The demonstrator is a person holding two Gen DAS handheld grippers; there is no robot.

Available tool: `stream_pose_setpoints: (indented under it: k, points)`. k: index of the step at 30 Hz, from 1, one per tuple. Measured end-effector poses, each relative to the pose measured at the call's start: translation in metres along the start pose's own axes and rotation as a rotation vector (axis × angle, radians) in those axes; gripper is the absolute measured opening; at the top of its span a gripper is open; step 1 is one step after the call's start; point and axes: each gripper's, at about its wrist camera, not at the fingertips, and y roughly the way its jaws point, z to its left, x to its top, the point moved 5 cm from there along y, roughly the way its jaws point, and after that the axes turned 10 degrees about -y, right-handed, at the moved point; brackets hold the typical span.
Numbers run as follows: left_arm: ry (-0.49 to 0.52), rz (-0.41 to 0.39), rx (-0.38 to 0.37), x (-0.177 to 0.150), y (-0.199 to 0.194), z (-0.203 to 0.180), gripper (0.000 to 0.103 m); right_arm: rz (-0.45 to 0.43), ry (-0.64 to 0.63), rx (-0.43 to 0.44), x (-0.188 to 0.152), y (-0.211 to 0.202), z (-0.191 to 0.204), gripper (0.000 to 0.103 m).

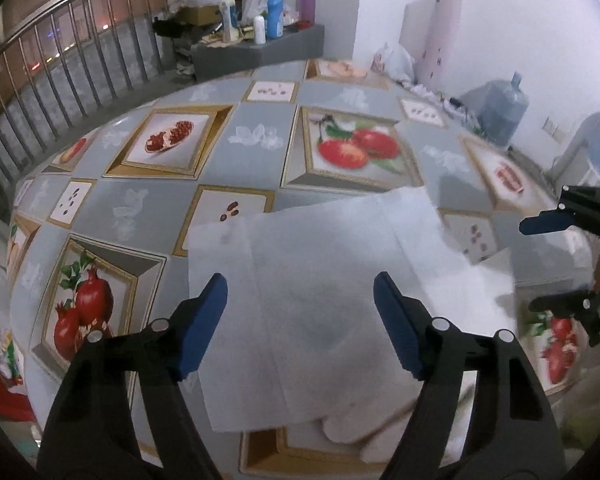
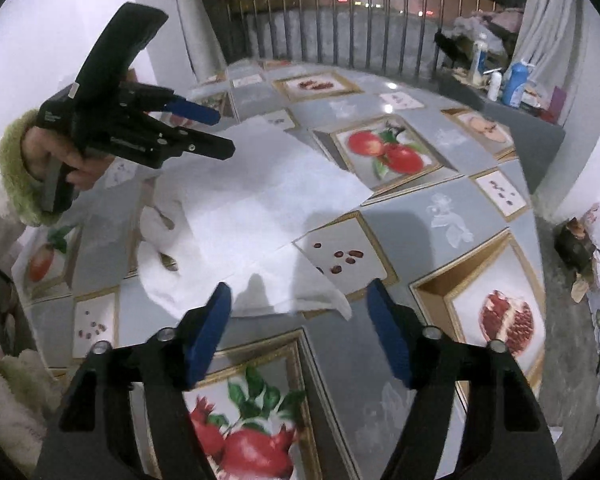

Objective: Collect trash
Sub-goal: 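Turn both tools back toward the white tissues on the table, then close the left gripper on the white tissue while the right grips the white glove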

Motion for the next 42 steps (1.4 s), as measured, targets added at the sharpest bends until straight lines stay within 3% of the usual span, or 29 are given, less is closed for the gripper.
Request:
stream_pose_setpoints:
  k: [5, 8, 13, 17, 25, 33, 42]
  points:
    - [0.003, 0.053, 0.04, -0.006, 0.02, 0.006, 0.062, 0.032, 0.01, 0.021, -0.003, 0.015, -0.003, 0.049]
    - [-0.006, 0.043, 0.035, -0.006, 0.02, 0.008, 0.057, 0.023, 0.017, 0.028, -0.003, 0.014, -0.003, 0.042]
    - [-0.008, 0.041, 0.037, -0.006, 0.019, 0.008, 0.048, 0.025, 0.058, 0.097, -0.006, 0.012, 0.0, 0.014]
    - [-0.01, 0.039, 0.04, -0.007, 0.018, 0.004, 0.038, 0.022, 0.077, 0.11, -0.012, 0.008, 0.0, 0.012]
    - [-0.04, 0.046, 0.057, -0.013, 0.012, 0.0, 0.002, 0.035, 0.109, 0.056, -0.045, -0.017, -0.006, 0.011]
    - [-0.117, 0.022, 0.025, -0.044, -0.006, -0.009, 0.001, 0.011, 0.273, -0.007, -0.097, -0.053, -0.034, 0.011]
    - [-0.081, -0.021, 0.148, -0.085, -0.031, -0.031, 0.001, -0.022, 0.357, -0.106, -0.128, -0.089, -0.053, 0.014]
